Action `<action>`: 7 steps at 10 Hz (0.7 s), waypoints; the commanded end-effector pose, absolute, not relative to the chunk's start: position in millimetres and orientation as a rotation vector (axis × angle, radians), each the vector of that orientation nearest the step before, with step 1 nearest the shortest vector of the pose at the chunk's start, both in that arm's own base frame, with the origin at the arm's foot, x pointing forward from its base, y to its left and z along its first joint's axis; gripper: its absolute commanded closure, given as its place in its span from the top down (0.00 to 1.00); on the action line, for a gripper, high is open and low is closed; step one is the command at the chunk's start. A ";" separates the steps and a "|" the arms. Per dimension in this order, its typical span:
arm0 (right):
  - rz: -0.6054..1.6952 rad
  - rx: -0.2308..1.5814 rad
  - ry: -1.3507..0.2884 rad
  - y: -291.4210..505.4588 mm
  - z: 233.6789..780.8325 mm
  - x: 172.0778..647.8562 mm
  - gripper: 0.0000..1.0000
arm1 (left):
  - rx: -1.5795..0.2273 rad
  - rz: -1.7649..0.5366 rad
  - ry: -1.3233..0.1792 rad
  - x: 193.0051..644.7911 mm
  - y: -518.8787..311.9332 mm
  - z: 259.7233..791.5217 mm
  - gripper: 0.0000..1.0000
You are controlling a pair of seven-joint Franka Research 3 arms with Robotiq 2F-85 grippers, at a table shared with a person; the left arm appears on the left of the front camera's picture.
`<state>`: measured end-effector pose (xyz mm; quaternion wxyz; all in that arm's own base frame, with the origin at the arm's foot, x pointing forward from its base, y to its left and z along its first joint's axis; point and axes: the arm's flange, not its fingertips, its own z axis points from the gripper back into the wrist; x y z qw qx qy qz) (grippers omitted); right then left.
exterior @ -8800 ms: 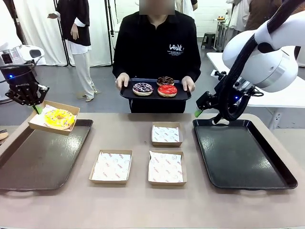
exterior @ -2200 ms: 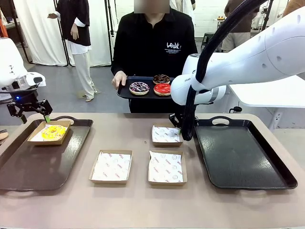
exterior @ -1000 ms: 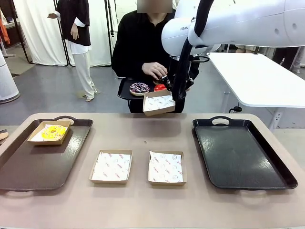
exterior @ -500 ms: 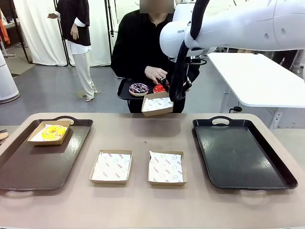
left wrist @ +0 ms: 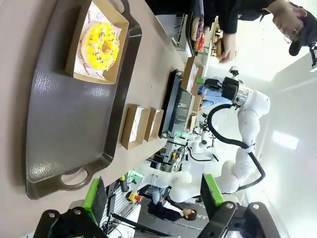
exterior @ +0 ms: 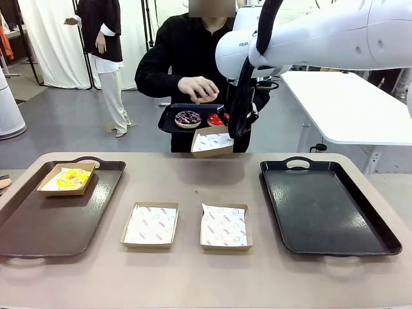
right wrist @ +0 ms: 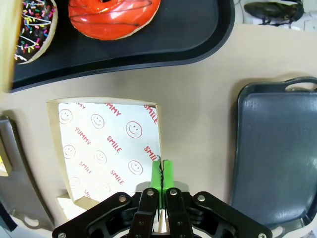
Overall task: Individually package the donuts and arrange them on the tray.
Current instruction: Place the picked Paper togo box on the Handle tray while simultaneously picking up another Paper togo box from the table with the other hand.
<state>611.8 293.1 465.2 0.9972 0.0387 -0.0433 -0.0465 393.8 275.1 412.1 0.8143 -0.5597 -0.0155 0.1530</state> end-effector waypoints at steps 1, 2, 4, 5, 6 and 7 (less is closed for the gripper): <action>-0.093 0.079 -0.090 293.2 467.2 611.3 0.00 | -1.194 0.324 -0.030 394.1 273.7 411.9 1.00; -0.093 0.079 -0.090 293.2 467.2 611.3 0.00 | -1.194 0.324 -0.030 394.1 273.7 411.9 1.00; -0.093 0.079 -0.090 293.2 467.2 611.3 0.00 | -1.194 0.324 -0.030 394.1 273.7 411.9 1.00; -0.093 0.079 -0.090 293.2 467.2 611.3 0.00 | -1.194 0.324 -0.030 394.1 273.7 411.9 1.00; -0.093 0.079 -0.090 293.2 467.2 611.3 0.00 | -1.194 0.324 -0.030 394.1 273.7 411.9 1.00; -0.093 0.079 -0.090 293.2 467.2 611.3 0.00 | -1.194 0.324 -0.030 394.1 273.7 411.9 1.00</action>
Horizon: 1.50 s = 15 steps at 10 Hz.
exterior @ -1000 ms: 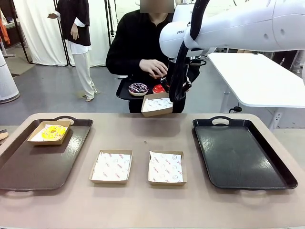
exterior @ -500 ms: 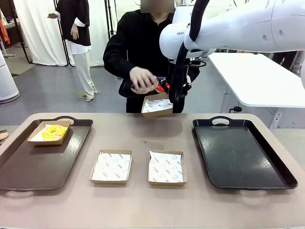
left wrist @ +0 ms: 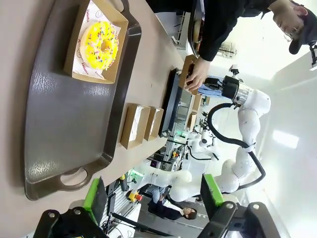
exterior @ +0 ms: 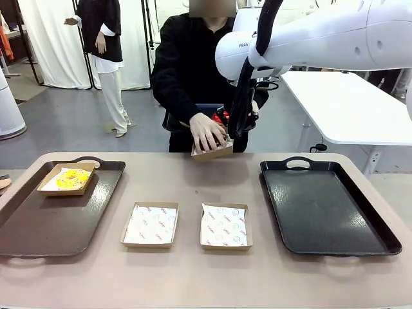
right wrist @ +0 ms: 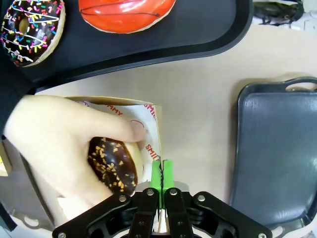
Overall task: Individually package the donuts and arrange them on the tray.
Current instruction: Place the picked Paper togo box on the Handle tray while simultaneously picking up another Paper togo box from the table with the other hand.
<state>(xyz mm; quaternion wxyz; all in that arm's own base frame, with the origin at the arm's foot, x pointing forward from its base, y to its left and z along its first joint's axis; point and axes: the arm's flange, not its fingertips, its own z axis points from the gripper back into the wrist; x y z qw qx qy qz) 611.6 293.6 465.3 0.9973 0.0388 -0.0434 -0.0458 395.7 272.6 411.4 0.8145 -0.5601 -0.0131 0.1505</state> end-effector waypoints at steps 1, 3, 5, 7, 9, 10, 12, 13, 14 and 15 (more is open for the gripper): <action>-0.093 0.079 -0.090 293.2 467.2 611.3 0.00 | -1.194 0.324 -0.030 394.1 273.7 411.9 1.00; -0.093 0.079 -0.090 293.2 467.2 611.3 0.00 | -1.194 0.324 -0.030 394.1 273.7 411.9 1.00; -0.093 0.079 -0.090 293.2 467.2 611.3 0.00 | -1.194 0.324 -0.030 394.1 273.7 411.9 1.00; -0.093 0.079 -0.090 293.2 467.2 611.3 0.00 | -1.194 0.324 -0.030 394.1 273.7 411.9 1.00; -0.093 0.079 -0.090 293.2 467.2 611.3 0.00 | -1.194 0.324 -0.030 394.1 273.7 411.9 1.00; -0.093 0.079 -0.090 293.2 467.2 611.3 0.00 | -1.194 0.324 -0.030 394.1 273.7 411.9 1.00; -0.093 0.079 -0.090 293.2 467.2 611.3 0.00 | -1.194 0.324 -0.030 394.1 273.7 411.9 1.00; -0.092 0.078 -0.087 293.6 465.3 611.5 0.01 | -1.195 0.321 -0.028 395.7 272.5 411.4 1.00; -0.005 0.068 -0.135 282.0 475.7 594.5 0.01 | -1.135 0.306 -0.036 387.1 258.4 422.8 1.00; 0.000 0.064 -0.169 259.9 488.0 584.3 0.01 | -1.046 0.217 -0.042 391.8 243.8 438.3 1.00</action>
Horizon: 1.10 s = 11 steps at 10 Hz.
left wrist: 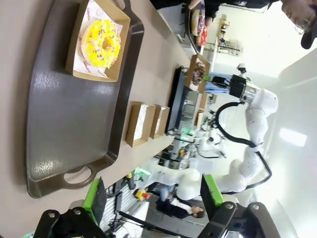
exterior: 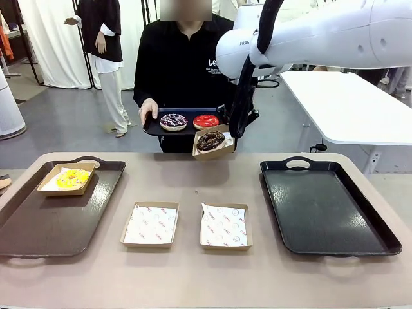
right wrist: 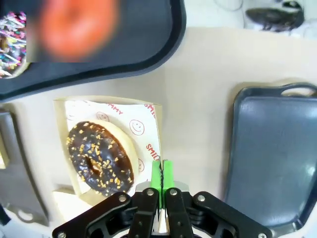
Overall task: Individually package the donuts and arrange them on the tray.
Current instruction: Place the picked Paper togo box on the Handle tray while simultaneously picking up another Paper togo box from the table with the other hand.
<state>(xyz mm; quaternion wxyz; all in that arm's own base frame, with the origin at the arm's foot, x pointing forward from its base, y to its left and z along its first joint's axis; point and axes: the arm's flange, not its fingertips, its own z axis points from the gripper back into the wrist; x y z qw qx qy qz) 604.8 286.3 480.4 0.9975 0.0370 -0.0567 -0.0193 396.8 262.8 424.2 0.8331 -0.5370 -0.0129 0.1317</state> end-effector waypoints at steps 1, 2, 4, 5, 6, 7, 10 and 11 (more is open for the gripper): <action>-0.004 0.063 -0.177 229.1 498.3 571.6 0.01 | -0.981 0.190 -0.006 400.9 229.6 454.6 1.00; -0.029 0.083 -0.188 188.7 508.7 555.0 0.01 | -0.920 0.156 0.017 405.6 207.9 470.8 1.00; -0.080 0.076 -0.176 122.3 516.4 533.5 0.01 | -0.795 0.086 0.041 414.3 157.5 497.6 1.00; -0.090 0.072 -0.153 94.9 511.5 529.6 0.01 | -0.737 0.065 0.053 415.7 129.9 506.7 1.00; -0.111 0.077 -0.110 69.1 500.0 531.3 0.01 | -0.665 0.038 0.071 419.4 96.1 514.1 1.00; -0.095 0.076 -0.103 56.2 491.4 531.7 0.01 | -0.617 0.026 0.080 417.3 73.3 514.3 1.00; -0.050 0.109 -0.110 13.9 456.3 538.4 0.01 | -0.383 -0.017 0.080 416.8 -22.4 496.1 1.00; -0.041 0.123 -0.110 7.1 447.5 542.7 0.01 | -0.327 -0.017 0.087 422.2 -44.4 485.8 1.00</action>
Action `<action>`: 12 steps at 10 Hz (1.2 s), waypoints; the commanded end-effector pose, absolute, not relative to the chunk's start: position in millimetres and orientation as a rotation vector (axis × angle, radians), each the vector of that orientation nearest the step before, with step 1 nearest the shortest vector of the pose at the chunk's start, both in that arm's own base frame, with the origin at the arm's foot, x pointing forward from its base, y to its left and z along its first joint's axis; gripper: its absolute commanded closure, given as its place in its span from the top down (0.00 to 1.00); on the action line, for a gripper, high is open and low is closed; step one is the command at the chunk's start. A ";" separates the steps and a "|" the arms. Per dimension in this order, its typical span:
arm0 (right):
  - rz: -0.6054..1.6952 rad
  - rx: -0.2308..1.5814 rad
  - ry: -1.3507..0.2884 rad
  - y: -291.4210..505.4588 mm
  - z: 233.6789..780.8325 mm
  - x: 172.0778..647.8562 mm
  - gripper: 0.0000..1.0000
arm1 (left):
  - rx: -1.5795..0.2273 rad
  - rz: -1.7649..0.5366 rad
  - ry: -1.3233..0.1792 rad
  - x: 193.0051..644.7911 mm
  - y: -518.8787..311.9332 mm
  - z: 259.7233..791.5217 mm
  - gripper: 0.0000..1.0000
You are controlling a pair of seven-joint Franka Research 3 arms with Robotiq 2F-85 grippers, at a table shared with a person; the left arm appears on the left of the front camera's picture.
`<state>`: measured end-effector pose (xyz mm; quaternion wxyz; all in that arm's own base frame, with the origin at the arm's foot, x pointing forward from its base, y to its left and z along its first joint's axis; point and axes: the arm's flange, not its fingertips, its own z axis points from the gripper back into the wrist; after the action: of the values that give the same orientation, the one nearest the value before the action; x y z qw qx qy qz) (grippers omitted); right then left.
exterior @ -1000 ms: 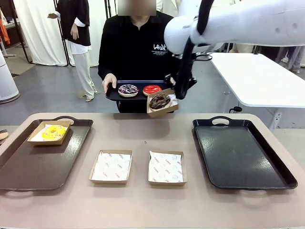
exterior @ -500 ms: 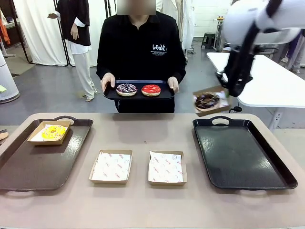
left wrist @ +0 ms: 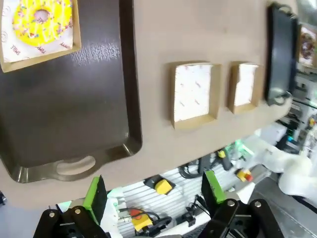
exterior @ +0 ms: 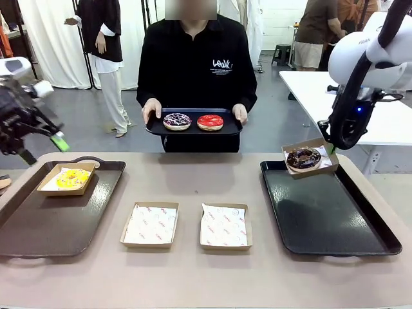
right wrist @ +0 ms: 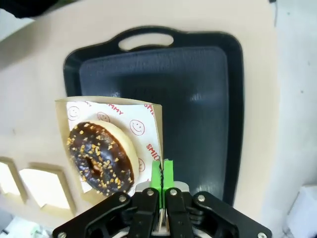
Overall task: Individually package the donuts and arrange them on the tray.
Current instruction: Place the picked Paper togo box on the Handle tray while simultaneously picking up another Paper togo box from the table with the other hand.
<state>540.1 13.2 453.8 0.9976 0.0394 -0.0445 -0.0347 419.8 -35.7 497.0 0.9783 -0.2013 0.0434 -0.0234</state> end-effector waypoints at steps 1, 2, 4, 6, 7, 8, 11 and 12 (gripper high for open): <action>-0.043 0.138 -0.117 0.6 438.0 550.0 0.01 | -0.269 -0.021 0.093 424.9 -66.4 470.9 1.00; -0.040 0.153 -0.117 -0.5 429.6 556.9 0.01 | -0.233 -0.029 0.098 425.5 -82.4 459.4 1.00; -0.011 0.129 -0.090 4.0 415.9 567.7 0.01 | -0.168 -0.034 0.081 426.4 -107.6 441.0 1.00; -0.041 0.112 -0.089 3.0 416.2 559.0 0.01 | -0.127 -0.053 0.050 419.6 -131.7 425.5 1.00; -0.041 0.112 -0.089 3.0 416.2 559.0 0.01 | -0.103 -0.061 0.016 417.4 -141.2 418.2 1.00; -0.041 0.112 -0.089 3.0 416.2 559.0 0.01 | -0.092 -0.064 0.004 414.4 -151.0 410.3 1.00; -0.041 0.112 -0.089 3.0 416.2 559.0 0.01 | -0.068 -0.038 -0.104 398.8 -185.9 385.9 1.00; -0.041 0.112 -0.089 3.0 416.2 559.0 0.01 | -0.057 -0.044 -0.124 393.1 -196.3 380.1 1.00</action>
<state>562.5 4.0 415.7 0.9973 0.0559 -0.0443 -0.0187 399.2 -187.1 390.2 0.9971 -0.0539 -0.0403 -0.0341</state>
